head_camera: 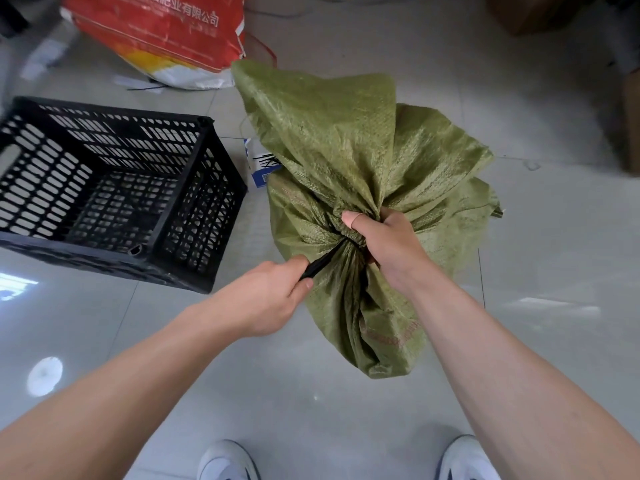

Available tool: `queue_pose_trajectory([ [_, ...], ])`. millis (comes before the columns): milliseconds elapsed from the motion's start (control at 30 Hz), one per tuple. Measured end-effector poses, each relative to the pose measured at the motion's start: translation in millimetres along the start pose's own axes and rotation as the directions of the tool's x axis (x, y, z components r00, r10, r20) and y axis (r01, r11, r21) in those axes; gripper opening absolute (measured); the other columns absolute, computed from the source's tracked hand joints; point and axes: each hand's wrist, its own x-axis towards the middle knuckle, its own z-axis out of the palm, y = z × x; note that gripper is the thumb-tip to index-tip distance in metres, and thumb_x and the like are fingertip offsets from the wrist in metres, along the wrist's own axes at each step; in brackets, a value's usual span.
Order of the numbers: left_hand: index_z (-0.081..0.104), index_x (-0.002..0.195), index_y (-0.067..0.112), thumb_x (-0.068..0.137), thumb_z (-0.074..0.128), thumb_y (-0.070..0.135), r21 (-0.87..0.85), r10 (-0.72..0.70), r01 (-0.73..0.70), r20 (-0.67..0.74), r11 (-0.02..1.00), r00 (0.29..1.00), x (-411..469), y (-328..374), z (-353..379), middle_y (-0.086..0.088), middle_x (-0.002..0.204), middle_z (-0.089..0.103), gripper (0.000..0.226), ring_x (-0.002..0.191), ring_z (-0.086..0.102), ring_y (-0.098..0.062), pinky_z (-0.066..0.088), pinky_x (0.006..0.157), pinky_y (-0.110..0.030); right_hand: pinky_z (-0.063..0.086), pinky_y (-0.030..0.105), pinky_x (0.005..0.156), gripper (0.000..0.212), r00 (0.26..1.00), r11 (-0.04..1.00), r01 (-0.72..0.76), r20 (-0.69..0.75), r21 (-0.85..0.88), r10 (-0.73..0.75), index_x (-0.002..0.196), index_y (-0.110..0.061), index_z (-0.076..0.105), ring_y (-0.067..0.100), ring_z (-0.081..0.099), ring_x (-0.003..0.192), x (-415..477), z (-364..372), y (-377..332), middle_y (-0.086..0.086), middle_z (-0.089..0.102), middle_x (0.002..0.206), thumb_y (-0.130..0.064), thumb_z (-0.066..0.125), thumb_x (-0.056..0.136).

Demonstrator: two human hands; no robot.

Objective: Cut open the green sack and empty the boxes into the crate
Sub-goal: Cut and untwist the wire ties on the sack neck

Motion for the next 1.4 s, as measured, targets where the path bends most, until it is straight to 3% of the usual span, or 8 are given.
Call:
queue_pose_trajectory([
  [200,0.041,0.092,0.018,0.102,0.036,0.036,-0.007,-0.01,0.01,0.013,1.0,1.0,2.7,-1.3,1.3,-0.003,0.07,0.051,0.022,0.06,0.049,-0.019,0.036,0.058,-0.033,0.055,0.043,0.095,0.018,1.0,0.999,-0.023,-0.017,0.04,0.023,0.093,-0.017,0.072,0.017,0.073,0.092,-1.7,3.5,-0.6,-0.003,0.078,0.093,-0.03,0.074,0.081],
  [367,0.041,0.094,0.016,0.102,0.036,0.035,-0.001,-0.001,0.001,0.005,1.0,1.0,4.2,-3.4,2.7,-0.003,0.069,0.051,0.021,0.06,0.049,-0.018,0.036,0.059,-0.033,0.054,0.044,0.096,0.008,0.998,0.994,-0.052,-0.028,0.094,0.055,0.083,-0.022,0.069,0.018,0.071,0.093,-2.8,5.6,-2.2,-0.003,0.077,0.09,-0.027,0.075,0.083],
  [467,0.042,0.097,0.016,0.102,0.035,0.035,-0.004,-0.001,0.001,0.008,1.0,1.0,3.4,-5.3,3.1,-0.005,0.073,0.054,0.021,0.065,0.052,-0.022,0.045,0.064,-0.038,0.054,0.047,0.096,0.007,0.997,0.989,-0.079,-0.017,0.123,0.081,0.084,-0.02,0.07,0.021,0.072,0.093,-4.1,7.3,-3.5,-0.002,0.078,0.088,-0.025,0.075,0.083],
  [633,0.041,0.096,0.016,0.102,0.036,0.035,-0.021,-0.001,0.002,0.012,1.0,1.0,5.4,-6.1,1.9,-0.006,0.074,0.054,0.02,0.066,0.053,-0.023,0.043,0.063,-0.037,0.057,0.041,0.088,0.012,0.995,0.966,-0.084,-0.033,0.245,0.095,0.078,-0.02,0.064,0.018,0.071,0.08,-6.4,10.1,-8.9,-0.008,0.074,0.067,-0.016,0.072,0.087],
  [767,0.041,0.093,0.017,0.102,0.037,0.035,-0.04,-0.021,0.022,0.028,0.999,0.999,6.2,-6.3,1.9,-0.005,0.072,0.052,0.02,0.061,0.049,-0.021,0.038,0.058,-0.033,0.056,0.045,0.091,0.012,0.993,0.952,-0.1,-0.034,0.29,0.115,0.08,-0.019,0.064,0.022,0.071,0.087,-8.1,12.0,-9.6,0.0,0.074,0.08,-0.014,0.071,0.088],
  [1067,0.039,0.09,0.017,0.102,0.037,0.035,-0.046,-0.032,0.034,0.05,0.998,0.998,8.4,-2.4,-0.9,-0.005,0.073,0.051,0.022,0.061,0.047,-0.02,0.034,0.053,-0.033,0.054,0.052,0.095,0.013,0.992,0.913,-0.087,-0.053,0.398,0.117,0.08,-0.016,0.061,0.023,0.069,0.083,-9.8,13.9,-8.5,-0.002,0.073,0.072,-0.01,0.07,0.088],
  [1233,0.038,0.087,0.017,0.102,0.037,0.035,-0.071,-0.033,0.036,0.043,0.997,0.999,11.0,-2.3,-1.1,-0.009,0.075,0.053,0.024,0.064,0.05,-0.024,0.04,0.059,-0.036,0.052,0.053,0.097,0.013,0.99,0.904,-0.079,-0.07,0.42,0.119,0.082,-0.015,0.059,0.023,0.069,0.085,-7.2,13.7,-7.8,-0.001,0.073,0.075,-0.011,0.07,0.088],
  [1400,0.039,0.086,0.018,0.101,0.038,0.036,-0.123,-0.023,0.032,0.078,0.992,0.997,12.4,-1.5,0.3,-0.012,0.078,0.058,0.024,0.066,0.052,-0.025,0.047,0.066,-0.045,0.049,0.056,0.101,0.011,0.985,0.874,-0.099,-0.077,0.476,0.154,0.088,-0.015,0.06,0.03,0.068,0.103,-5.2,13.9,-2.0,0.006,0.073,0.094,-0.013,0.071,0.087],
])
